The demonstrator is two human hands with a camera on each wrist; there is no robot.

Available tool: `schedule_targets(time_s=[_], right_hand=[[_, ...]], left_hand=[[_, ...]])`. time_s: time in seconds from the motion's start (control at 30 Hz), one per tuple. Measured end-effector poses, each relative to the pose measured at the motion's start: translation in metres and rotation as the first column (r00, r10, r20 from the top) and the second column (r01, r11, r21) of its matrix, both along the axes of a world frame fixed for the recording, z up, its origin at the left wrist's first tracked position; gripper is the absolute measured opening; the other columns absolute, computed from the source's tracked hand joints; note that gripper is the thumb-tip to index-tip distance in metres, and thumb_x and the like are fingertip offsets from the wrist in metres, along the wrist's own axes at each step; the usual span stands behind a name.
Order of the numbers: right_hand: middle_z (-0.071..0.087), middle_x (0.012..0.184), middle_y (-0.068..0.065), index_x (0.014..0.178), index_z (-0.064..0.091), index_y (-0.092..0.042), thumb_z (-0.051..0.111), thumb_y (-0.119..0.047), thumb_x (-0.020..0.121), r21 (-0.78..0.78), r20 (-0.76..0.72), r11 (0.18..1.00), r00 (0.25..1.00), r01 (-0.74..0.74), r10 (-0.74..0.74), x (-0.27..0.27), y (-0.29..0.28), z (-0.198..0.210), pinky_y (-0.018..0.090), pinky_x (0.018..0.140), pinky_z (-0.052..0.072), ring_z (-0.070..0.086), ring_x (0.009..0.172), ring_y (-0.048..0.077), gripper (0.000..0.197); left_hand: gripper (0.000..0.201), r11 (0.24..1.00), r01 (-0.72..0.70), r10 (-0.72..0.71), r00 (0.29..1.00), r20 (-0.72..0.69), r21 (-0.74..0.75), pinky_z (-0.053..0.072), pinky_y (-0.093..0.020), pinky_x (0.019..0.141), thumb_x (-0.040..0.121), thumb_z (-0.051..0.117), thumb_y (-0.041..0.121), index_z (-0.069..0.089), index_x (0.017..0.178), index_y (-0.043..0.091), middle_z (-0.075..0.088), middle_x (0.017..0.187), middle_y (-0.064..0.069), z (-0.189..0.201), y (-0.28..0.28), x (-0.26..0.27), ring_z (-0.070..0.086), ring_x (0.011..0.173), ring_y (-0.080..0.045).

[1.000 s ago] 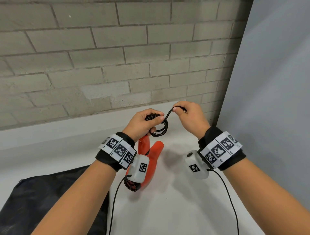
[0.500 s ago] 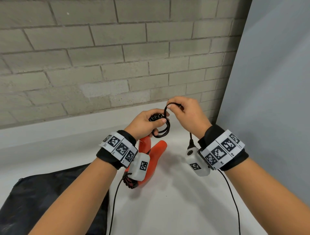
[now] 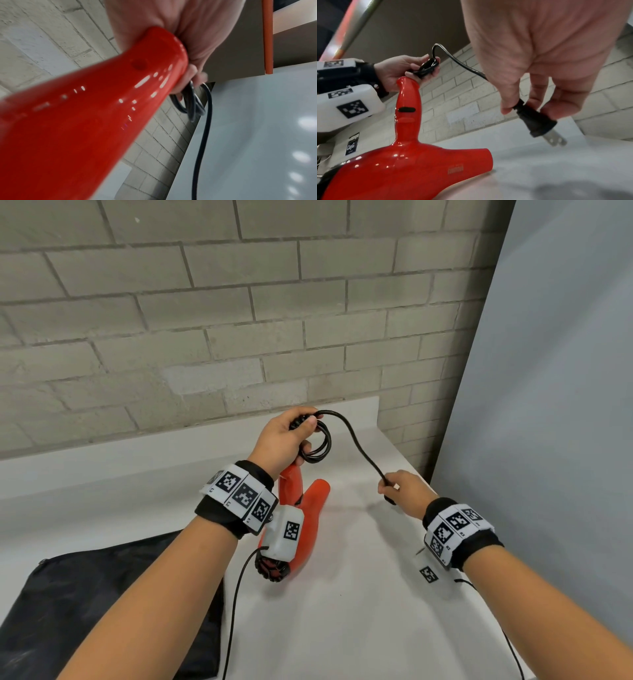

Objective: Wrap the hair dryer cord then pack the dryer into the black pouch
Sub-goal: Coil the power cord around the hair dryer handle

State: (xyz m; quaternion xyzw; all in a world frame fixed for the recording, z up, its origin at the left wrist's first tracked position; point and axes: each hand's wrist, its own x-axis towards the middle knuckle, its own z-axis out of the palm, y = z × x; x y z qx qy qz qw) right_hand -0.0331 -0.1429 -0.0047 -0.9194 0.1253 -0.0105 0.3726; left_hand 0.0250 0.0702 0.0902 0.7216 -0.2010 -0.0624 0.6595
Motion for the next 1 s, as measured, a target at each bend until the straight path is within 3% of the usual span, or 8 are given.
schedule_targets(time_s=[0.1,0.2,0.33,0.4,0.5,0.7,0.87,1.0], right_hand=[[0.056,0.077,0.007,0.08,0.056,-0.008,0.049,-0.006,0.09,0.124,0.021,0.992,1.0,0.017,-0.02,0.0,0.008,0.01,0.014,0.056,0.04,0.051,0.066,0.017,0.012],[0.06,0.078,0.005,0.085,0.057,-0.012,0.051,-0.011,0.091,0.195,0.276,0.979,0.955,0.056,-0.11,0.003,0.019,0.033,0.028,0.069,0.049,0.056,0.073,0.021,0.009],[0.053,0.092,0.013,0.084,0.052,-0.016,0.048,-0.005,0.091,0.342,0.745,0.939,0.6,0.03,-0.291,-0.011,0.047,0.076,0.014,0.063,0.051,0.057,0.073,0.024,0.013],[0.051,0.091,0.01,0.08,0.052,-0.021,0.048,-0.006,0.087,0.397,0.808,0.908,0.521,-0.137,-0.275,-0.015,0.062,0.09,0.009,0.058,0.048,0.058,0.072,0.024,0.017],[0.054,0.089,0.012,0.079,0.054,-0.026,0.051,-0.008,0.084,0.382,0.788,0.881,0.597,-0.278,-0.154,-0.012,0.08,0.089,0.013,0.06,0.051,0.06,0.072,0.017,0.019],[0.054,0.083,-0.011,0.081,0.058,-0.022,0.058,-0.005,0.084,0.261,0.769,0.946,0.635,-0.193,-0.082,-0.004,0.094,0.079,0.035,0.071,0.057,0.059,0.076,0.005,0.016],[0.057,0.084,0.003,0.084,0.063,-0.008,0.059,-0.003,0.084,0.188,0.781,0.968,0.623,-0.17,-0.042,-0.006,0.102,0.078,0.009,0.07,0.048,0.056,0.073,-0.002,0.006],[0.047,0.079,0.004,0.08,0.059,-0.005,0.061,-0.002,0.081,0.016,0.725,0.999,0.689,-0.029,0.008,0.0,0.102,0.072,0.017,0.068,0.038,0.048,0.075,0.013,0.004]], left_hand=[[0.015,0.999,-0.002,0.002,1.0,0.028,0.033,0.035,-0.017,0.034,0.092,0.049,0.021,0.062,0.101,0.019,0.06,0.071,0.01,-0.001,0.0,0.0,0.038,0.043,-0.009],[0.014,1.0,-0.008,0.008,1.0,0.015,0.008,0.033,-0.016,0.031,0.094,0.046,0.02,0.06,0.092,0.022,0.055,0.066,0.008,0.002,0.0,-0.001,0.034,0.035,-0.005],[0.015,1.0,-0.007,0.007,1.0,0.011,-0.002,0.032,-0.015,0.031,0.094,0.045,0.02,0.06,0.092,0.021,0.055,0.067,0.007,0.002,0.001,0.0,0.034,0.034,-0.005],[0.015,1.0,-0.004,0.004,1.0,0.016,0.0,0.033,-0.016,0.031,0.094,0.045,0.02,0.06,0.093,0.02,0.056,0.069,0.007,0.002,0.001,0.001,0.034,0.041,-0.007],[0.015,1.0,0.012,-0.011,1.0,0.023,-0.003,0.033,-0.016,0.032,0.095,0.044,0.02,0.059,0.092,0.02,0.054,0.068,0.007,0.002,0.0,0.0,0.035,0.043,-0.007],[0.015,1.0,-0.003,0.002,0.999,0.043,0.011,0.032,-0.018,0.032,0.094,0.045,0.026,0.059,0.088,0.028,0.055,0.074,0.007,-0.001,0.002,0.004,0.036,0.035,-0.005],[0.016,1.0,0.027,-0.026,0.999,0.044,-0.002,0.032,-0.017,0.032,0.095,0.044,0.024,0.059,0.091,0.023,0.057,0.069,0.006,0.0,0.0,0.0,0.036,0.033,-0.004],[0.015,0.998,0.046,-0.048,0.998,0.033,0.042,0.034,-0.018,0.033,0.093,0.047,0.021,0.061,0.099,0.02,0.055,0.06,0.011,0.0,-0.005,-0.003,0.037,0.036,-0.006]])
